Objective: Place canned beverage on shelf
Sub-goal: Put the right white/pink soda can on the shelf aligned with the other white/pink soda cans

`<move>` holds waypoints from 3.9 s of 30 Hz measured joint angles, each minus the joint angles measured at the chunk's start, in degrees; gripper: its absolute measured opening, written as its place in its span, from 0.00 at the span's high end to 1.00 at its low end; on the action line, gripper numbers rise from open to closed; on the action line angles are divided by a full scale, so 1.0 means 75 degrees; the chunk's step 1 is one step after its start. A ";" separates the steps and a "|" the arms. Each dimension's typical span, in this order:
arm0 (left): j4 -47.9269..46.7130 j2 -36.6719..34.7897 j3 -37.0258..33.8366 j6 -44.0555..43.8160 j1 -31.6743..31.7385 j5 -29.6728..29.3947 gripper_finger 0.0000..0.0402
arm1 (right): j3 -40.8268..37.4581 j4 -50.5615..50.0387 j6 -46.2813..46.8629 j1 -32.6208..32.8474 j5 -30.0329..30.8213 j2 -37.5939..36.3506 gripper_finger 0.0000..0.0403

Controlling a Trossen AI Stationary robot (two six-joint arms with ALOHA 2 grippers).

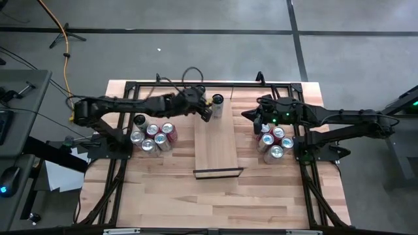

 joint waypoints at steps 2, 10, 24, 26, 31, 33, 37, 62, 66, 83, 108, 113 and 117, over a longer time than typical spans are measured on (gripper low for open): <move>-0.0193 -0.0494 0.0124 0.0478 -0.0036 0.0247 1.00 | 0.0000 0.0044 0.0220 0.0000 -0.0022 0.0266 1.00; -0.0856 -0.3109 0.0162 0.1328 -0.0351 -0.0373 1.00 | 0.0001 0.1388 0.1117 0.0000 -0.0230 0.2216 1.00; -0.1119 -0.5004 0.0159 0.1338 -0.0527 -0.1108 1.00 | 0.0134 0.2202 0.2449 -0.1016 -0.0591 0.4239 1.00; -0.1178 -0.4949 0.0156 0.1341 -0.0527 -0.1108 1.00 | 0.0137 0.2552 0.2465 -0.1072 -0.0737 0.4379 1.00; -0.1169 -0.4721 0.0148 0.1076 -0.0530 -0.1089 1.00 | 0.0137 0.2620 0.2794 -0.1156 -0.0738 0.4600 1.00; -0.1136 -0.4678 0.0147 0.0933 -0.0530 -0.1052 1.00 | 0.0140 0.2703 0.2896 -0.1166 -0.0734 0.4649 1.00; -0.0977 -0.4668 0.0148 0.0891 -0.0530 -0.1029 1.00 | 0.0140 0.2746 0.2931 -0.1151 -0.0568 0.4653 1.00; -0.0245 -0.4692 0.0148 0.0883 -0.0527 -0.0931 1.00 | 0.1980 0.2511 0.2326 -0.1163 -0.0384 0.5967 1.00; -0.0245 -0.4692 0.0148 0.0883 -0.0529 -0.0914 1.00 | 0.2090 0.2269 0.2100 -0.1221 -0.0073 0.5965 1.00; -0.0245 -0.4692 0.0148 0.0884 -0.0530 -0.0918 1.00 | 0.2101 0.2719 0.1447 -0.1409 -0.1008 0.5861 1.00; -0.0222 -0.4692 0.0153 0.0884 -0.0527 -0.0930 1.00 | 0.2200 0.0361 0.0322 -0.1909 0.0988 0.5027 1.00; -0.0213 -0.4692 0.0153 0.0881 -0.0519 -0.0946 1.00 | 0.2200 0.0801 0.0295 -0.1909 0.0979 0.5222 1.00; -0.0213 -0.4692 0.0153 0.0884 -0.0519 -0.0944 1.00 | 0.2200 0.0819 0.0329 -0.1894 0.0871 0.5303 1.00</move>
